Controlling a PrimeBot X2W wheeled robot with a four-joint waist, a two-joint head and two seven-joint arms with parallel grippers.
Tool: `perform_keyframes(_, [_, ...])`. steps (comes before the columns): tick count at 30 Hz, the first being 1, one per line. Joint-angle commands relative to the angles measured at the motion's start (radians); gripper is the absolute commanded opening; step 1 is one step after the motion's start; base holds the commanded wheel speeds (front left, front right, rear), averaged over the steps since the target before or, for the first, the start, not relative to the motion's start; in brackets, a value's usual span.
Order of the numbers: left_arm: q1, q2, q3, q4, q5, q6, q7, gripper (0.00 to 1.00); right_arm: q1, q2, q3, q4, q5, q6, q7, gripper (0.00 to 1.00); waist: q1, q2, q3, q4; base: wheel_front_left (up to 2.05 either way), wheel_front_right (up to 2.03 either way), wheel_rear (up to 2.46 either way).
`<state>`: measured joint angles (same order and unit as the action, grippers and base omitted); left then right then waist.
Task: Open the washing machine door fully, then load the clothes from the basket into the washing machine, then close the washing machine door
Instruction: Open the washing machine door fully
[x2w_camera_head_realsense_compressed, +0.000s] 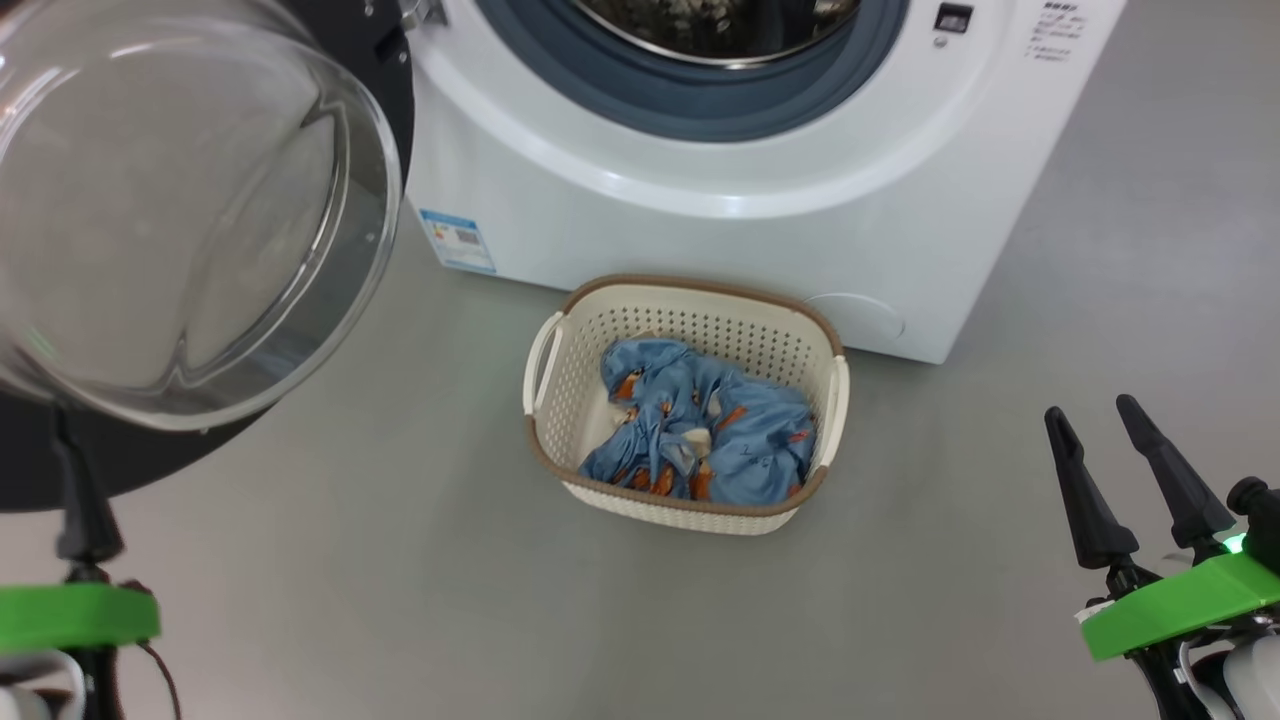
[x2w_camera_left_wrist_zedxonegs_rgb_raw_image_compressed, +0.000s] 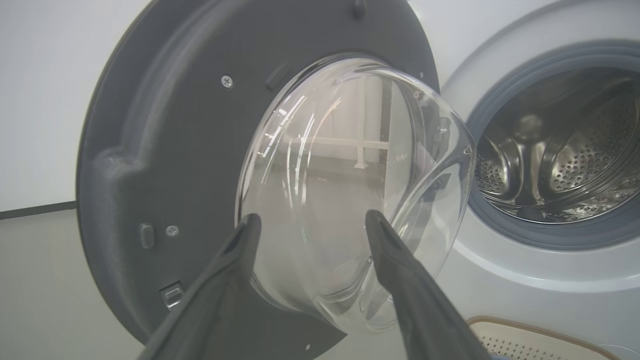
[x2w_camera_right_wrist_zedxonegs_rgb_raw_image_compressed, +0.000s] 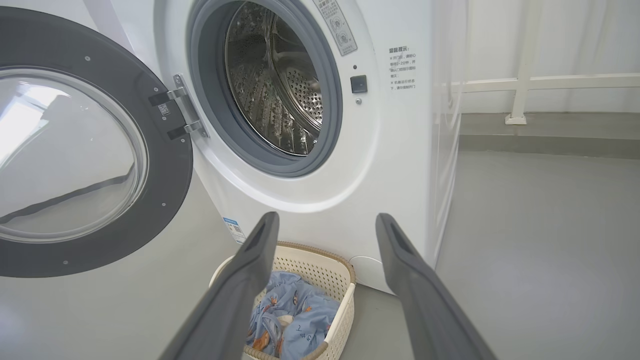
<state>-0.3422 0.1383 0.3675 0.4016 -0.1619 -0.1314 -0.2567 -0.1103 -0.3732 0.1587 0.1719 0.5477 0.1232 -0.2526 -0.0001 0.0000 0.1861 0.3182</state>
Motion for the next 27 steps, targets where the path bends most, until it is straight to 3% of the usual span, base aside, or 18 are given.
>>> perform_keyframes(1, [0.03,0.044,-0.002,-0.049,-0.018,0.001,-0.005,1.0,0.015,-0.013,0.019,-0.023,0.005,0.008,-0.009,1.0,0.0002,0.0,-0.039,-0.033,0.0,0.0,0.0])
perform_keyframes(11, [0.183,0.038,-0.124,-0.157,-0.08,0.001,-0.005,1.0,0.051,0.004,0.01,-0.025,0.007,0.008,-0.009,1.0,0.0002,0.0,-0.086,-0.11,0.0,0.0,0.0])
perform_keyframes(27, [0.247,0.033,-0.235,-0.215,-0.122,0.001,-0.005,1.0,0.082,0.011,-0.017,-0.036,0.005,0.008,-0.009,1.0,0.0002,0.0,-0.113,-0.24,0.0,0.0,0.0])
